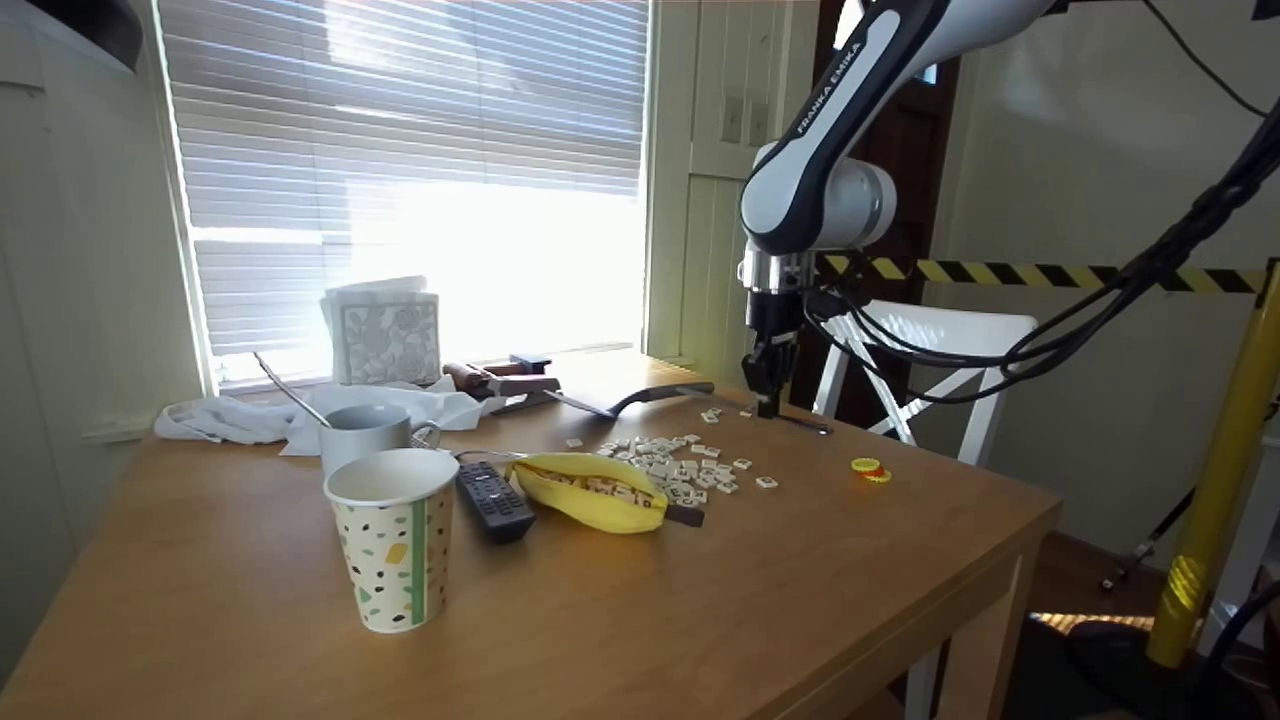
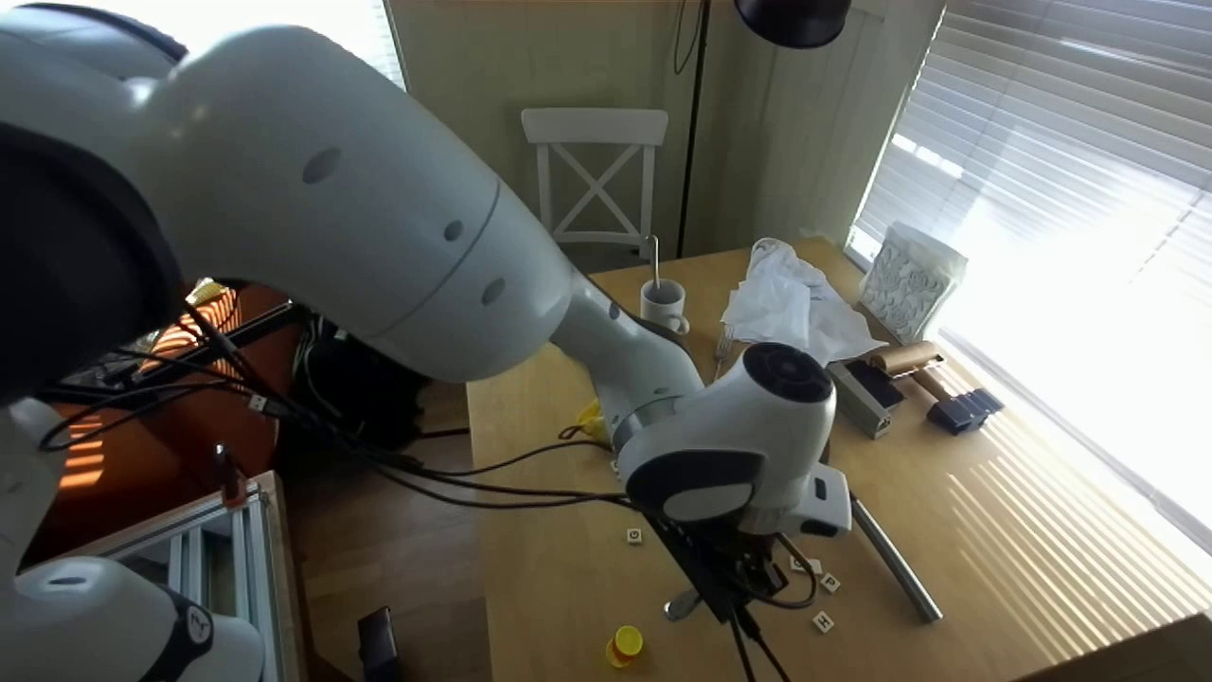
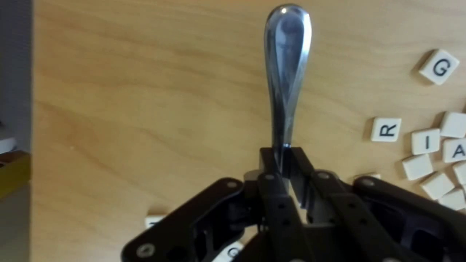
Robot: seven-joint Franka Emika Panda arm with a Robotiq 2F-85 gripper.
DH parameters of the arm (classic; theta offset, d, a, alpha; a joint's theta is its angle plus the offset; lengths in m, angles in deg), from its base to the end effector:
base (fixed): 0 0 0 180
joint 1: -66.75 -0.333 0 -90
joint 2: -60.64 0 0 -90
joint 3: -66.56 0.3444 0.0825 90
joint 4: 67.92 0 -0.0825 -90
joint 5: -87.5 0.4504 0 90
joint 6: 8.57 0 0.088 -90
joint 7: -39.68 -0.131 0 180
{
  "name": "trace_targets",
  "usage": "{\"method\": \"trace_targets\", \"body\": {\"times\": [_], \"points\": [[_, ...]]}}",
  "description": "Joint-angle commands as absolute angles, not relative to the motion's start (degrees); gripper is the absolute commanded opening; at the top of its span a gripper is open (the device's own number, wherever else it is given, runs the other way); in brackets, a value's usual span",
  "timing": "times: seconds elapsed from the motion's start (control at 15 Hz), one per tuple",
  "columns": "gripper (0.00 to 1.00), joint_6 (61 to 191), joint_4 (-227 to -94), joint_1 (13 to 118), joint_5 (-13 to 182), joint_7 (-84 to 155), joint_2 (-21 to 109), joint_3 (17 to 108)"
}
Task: Move the silver fork to the left then use the silver knife to move the tiles to the left.
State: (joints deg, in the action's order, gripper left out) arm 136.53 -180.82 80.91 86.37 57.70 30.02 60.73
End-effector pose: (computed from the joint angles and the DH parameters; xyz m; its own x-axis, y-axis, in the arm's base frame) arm 0.6320 -0.2301 0.1475 1.0000 -0.0032 0.0078 -0.0038 -0.9976 0.0693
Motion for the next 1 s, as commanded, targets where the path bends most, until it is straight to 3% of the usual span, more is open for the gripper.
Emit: {"method": "trace_targets", "body": {"times": [0.0,0.4,0.93], "points": [[0.04,138.8,-181.9,74.3,76.0,45.2,32.3,52.8],[0.04,136.9,-178.8,65.4,57.5,23.7,26.9,40.5],[0.04,135.2,-176.4,64.7,55.4,18.7,21.4,39.8]]}}
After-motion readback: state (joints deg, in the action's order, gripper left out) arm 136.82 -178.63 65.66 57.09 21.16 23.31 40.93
